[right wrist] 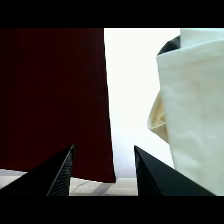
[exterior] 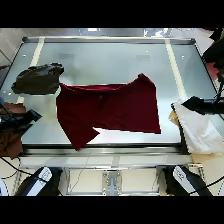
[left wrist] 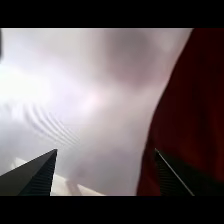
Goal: Fold the shirts.
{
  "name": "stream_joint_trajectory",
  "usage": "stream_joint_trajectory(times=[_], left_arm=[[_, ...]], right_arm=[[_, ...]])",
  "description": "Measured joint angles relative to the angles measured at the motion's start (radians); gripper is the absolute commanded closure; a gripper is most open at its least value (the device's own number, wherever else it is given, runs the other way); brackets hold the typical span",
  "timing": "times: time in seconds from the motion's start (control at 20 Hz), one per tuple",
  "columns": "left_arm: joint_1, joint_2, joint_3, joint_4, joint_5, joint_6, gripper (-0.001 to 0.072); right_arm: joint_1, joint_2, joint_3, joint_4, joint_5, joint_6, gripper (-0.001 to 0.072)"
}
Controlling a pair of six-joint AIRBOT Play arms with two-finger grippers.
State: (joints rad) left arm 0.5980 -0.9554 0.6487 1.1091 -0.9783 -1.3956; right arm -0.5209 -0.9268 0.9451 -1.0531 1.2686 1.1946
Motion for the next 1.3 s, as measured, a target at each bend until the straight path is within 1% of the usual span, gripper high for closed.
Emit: stream_joint_trajectory(times=[0.05, 0.15, 0.3, 0.45, 0.55, 0.6, 0.65, 0.8, 0.85, 0.95, 1.0, 1.05, 1.1, 1.2, 1.3], left_arm=[[0.021, -0.058, -0.009, -0.092, -0.03, 0.064, 0.0013], [0.047, -0.177, -0.012, -0.227, -0.082, 0.168, 0.0013], [0.064, -0.322, 0.012, -0.335, -0.126, 0.275, 0.0013], [0.061, -0.397, 0.038, -0.396, -0.141, 0.335, 0.0015], [0.044, -0.421, 0.047, -0.422, -0.136, 0.36, 0.0024], [0.03, -0.428, 0.05, -0.433, -0.127, 0.37, 0.0039], [0.01, -0.435, 0.053, -0.438, -0.118, 0.377, 0.0078], [-0.059, -0.46, 0.056, -0.461, -0.094, 0.397, 0.0094], [-0.079, -0.468, 0.057, -0.468, -0.086, 0.398, 0.0147], [-0.109, -0.484, 0.058, -0.475, -0.065, 0.403, 0.0357], [-0.119, -0.49, 0.058, -0.475, -0.057, 0.404, 0.0432], [-0.126, -0.493, 0.058, -0.482, -0.05, 0.405, 0.0539], [-0.13, -0.497, 0.058, -0.484, -0.042, 0.406, 0.0697], [-0.137, -0.499, 0.058, -0.503, -0.049, 0.408, 0.0694], [-0.14, -0.5, 0.058, -0.509, -0.052, 0.408, 0.0694]], right_arm=[[-0.006, 0.019, -0.048, 0.034, -0.022, -0.01, 0.0303], [-0.013, 0.04, -0.105, 0.089, -0.045, -0.024, 0.0303], [-0.018, 0.055, -0.145, 0.151, -0.066, -0.034, 0.0304], [-0.02, 0.061, -0.16, 0.188, -0.075, -0.039, 0.0304], [-0.02, 0.063, -0.165, 0.208, -0.077, -0.04, 0.0304], [-0.02, 0.064, -0.166, 0.218, -0.076, -0.04, 0.0304], [-0.02, 0.064, -0.167, 0.226, -0.075, -0.04, 0.0305], [-0.02, 0.067, -0.169, 0.245, -0.067, -0.041, 0.0305], [-0.02, 0.067, -0.169, 0.25, -0.061, -0.042, 0.0305], [-0.02, 0.068, -0.169, 0.253, -0.049, -0.042, 0.0305], [-0.02, 0.068, -0.169, 0.253, -0.044, -0.042, 0.0305], [-0.021, 0.071, -0.168, 0.246, -0.04, -0.042, 0.0306], [-0.021, 0.073, -0.166, 0.237, -0.039, -0.042, 0.0306], [-0.021, 0.085, -0.157, 0.205, -0.035, -0.042, 0.0307], [-0.023, 0.108, -0.15, 0.129, -0.034, -0.035, 0.0306]])
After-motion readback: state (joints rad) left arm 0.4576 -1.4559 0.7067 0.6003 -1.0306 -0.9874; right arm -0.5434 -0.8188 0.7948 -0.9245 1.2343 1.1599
